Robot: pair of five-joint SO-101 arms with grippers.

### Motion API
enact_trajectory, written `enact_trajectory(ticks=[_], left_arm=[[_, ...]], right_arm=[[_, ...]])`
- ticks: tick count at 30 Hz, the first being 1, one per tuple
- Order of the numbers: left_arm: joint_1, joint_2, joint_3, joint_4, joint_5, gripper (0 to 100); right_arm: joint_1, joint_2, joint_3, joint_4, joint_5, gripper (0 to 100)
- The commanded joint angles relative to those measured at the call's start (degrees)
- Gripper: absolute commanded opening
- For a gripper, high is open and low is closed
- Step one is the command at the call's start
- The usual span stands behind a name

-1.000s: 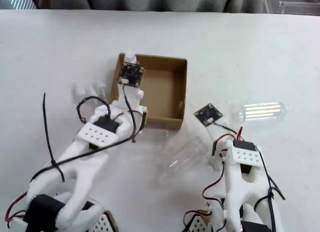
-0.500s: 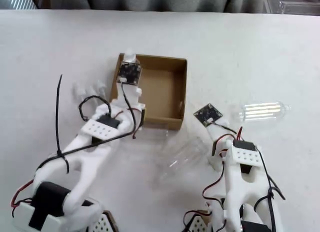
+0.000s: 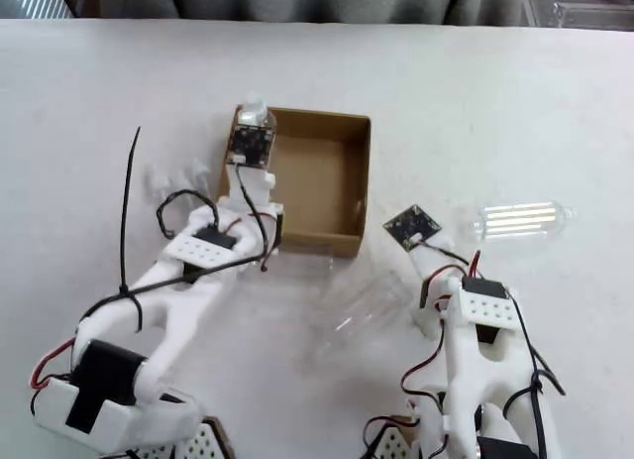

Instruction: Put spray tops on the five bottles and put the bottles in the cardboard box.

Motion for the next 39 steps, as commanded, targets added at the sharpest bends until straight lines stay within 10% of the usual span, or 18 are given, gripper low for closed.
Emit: enact_trajectory(ticks=[1, 39], left_arm=[[-0.66, 0.22, -3.08, -2.99, 0.35, 2], [-1.10, 7.16, -7.47, -7.30, 0.44, 2]], right_arm=[[-0.48, -0.31, -0.09, -1.80, 0.53, 1.6], [-0.57, -0.31, -0.09, -1.80, 0.53, 1.6]])
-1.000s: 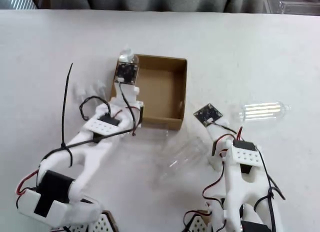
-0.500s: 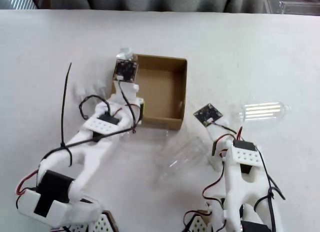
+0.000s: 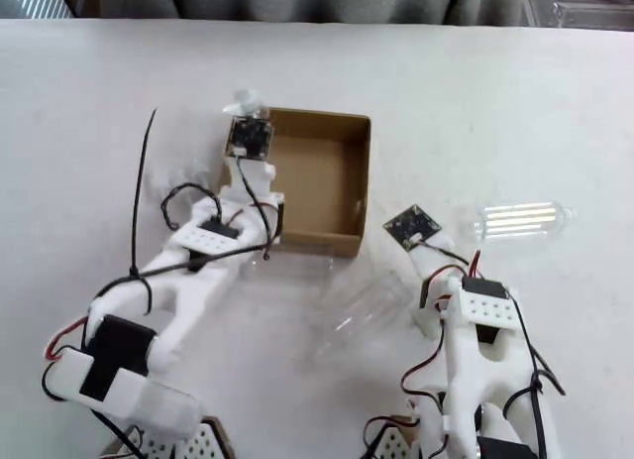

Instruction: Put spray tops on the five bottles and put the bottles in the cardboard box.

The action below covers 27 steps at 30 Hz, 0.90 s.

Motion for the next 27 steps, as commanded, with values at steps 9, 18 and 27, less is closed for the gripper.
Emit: enact_trajectory(ticks=[9, 18, 27], left_arm=[[-0.40, -1.63, -3.16, -1.23, 0.62, 2], [0.04, -2.42, -3.08, 0.62, 0.62, 2], [0.04, -14.20, -2.99, 11.87, 0.09, 2]], right_arm=[[-0.57, -0.31, -0.09, -1.80, 0.53, 1.6], [-0.57, -0.22, -0.09, -2.59, 0.53, 1.6], [-0.57, -0.22, -0.09, -2.59, 0.53, 1.6]])
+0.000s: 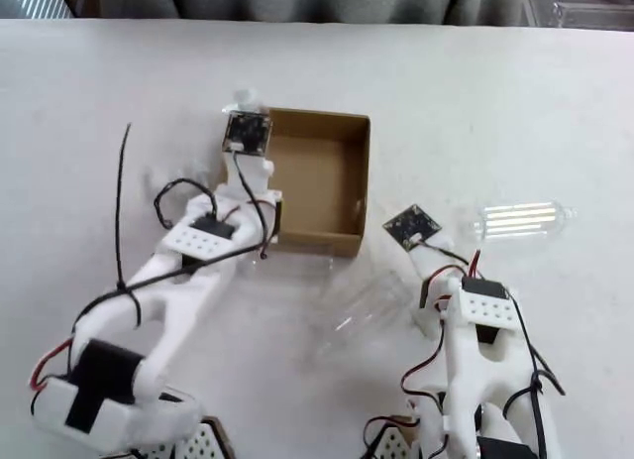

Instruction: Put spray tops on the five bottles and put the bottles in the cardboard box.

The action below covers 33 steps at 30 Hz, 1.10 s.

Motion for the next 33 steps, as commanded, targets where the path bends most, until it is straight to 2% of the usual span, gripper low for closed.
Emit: enact_trajectory(ticks=[1, 8, 19, 33], left_arm=[[0.04, -5.58, -2.99, 3.43, 0.09, 2], [0.13, -8.75, -2.99, 10.02, 0.00, 2], [1.89, -19.47, -2.99, 28.31, -2.46, 2], [2.15, -41.54, -2.90, 48.44, -2.73, 2]], right_arm=[[-0.57, -0.22, -0.18, -1.98, 0.44, 1.6], [-0.57, -0.22, -0.18, -1.98, 0.26, 1.6], [-0.31, -0.22, -0.09, -1.98, -0.09, 1.6], [-0.57, -0.22, 0.44, -1.98, -0.18, 1.6]])
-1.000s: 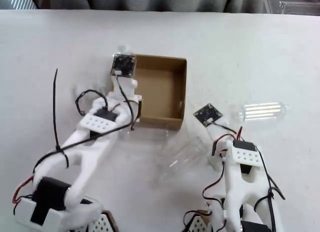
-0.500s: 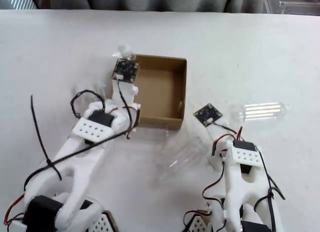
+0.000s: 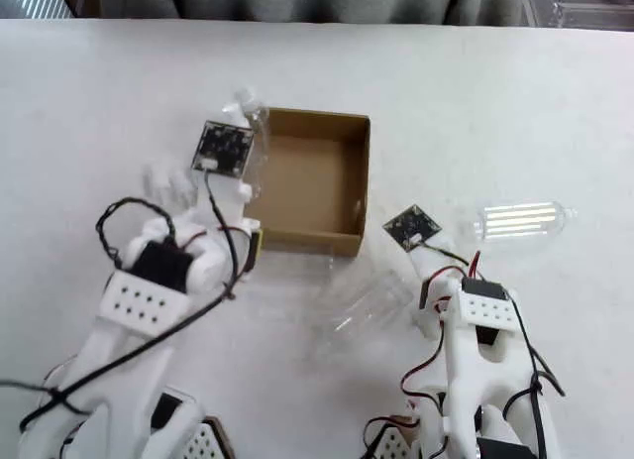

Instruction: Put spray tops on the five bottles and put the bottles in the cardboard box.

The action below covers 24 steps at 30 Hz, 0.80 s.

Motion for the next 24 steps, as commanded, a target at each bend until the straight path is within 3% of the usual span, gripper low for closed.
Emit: enact_trajectory(ticks=[1, 7, 12, 18, 21, 24], left_arm=[[0.75, -6.99, -2.90, 6.77, -0.70, 2], [-0.48, -14.29, -2.90, 17.85, -5.10, 2], [-10.33, -22.64, 0.79, 20.75, -6.33, 3], [-26.15, -34.15, 15.74, 10.46, -6.33, 3], [-28.44, -38.20, 24.18, 4.31, -6.77, 3], [-28.26, -39.96, 29.19, 3.43, -8.79, 3]], right_arm=[[-0.57, -0.22, 0.00, -1.71, -0.18, 1.6], [-0.48, -0.22, 0.00, -1.45, -0.18, 1.6], [-0.31, -0.22, 0.09, -1.10, -0.18, 1.6], [-0.57, -0.75, -0.35, -0.48, -0.18, 1.6], [-0.40, -0.31, -1.76, 0.57, -0.62, 1.6], [0.22, -0.22, -5.98, 5.76, -2.90, 1.6]])
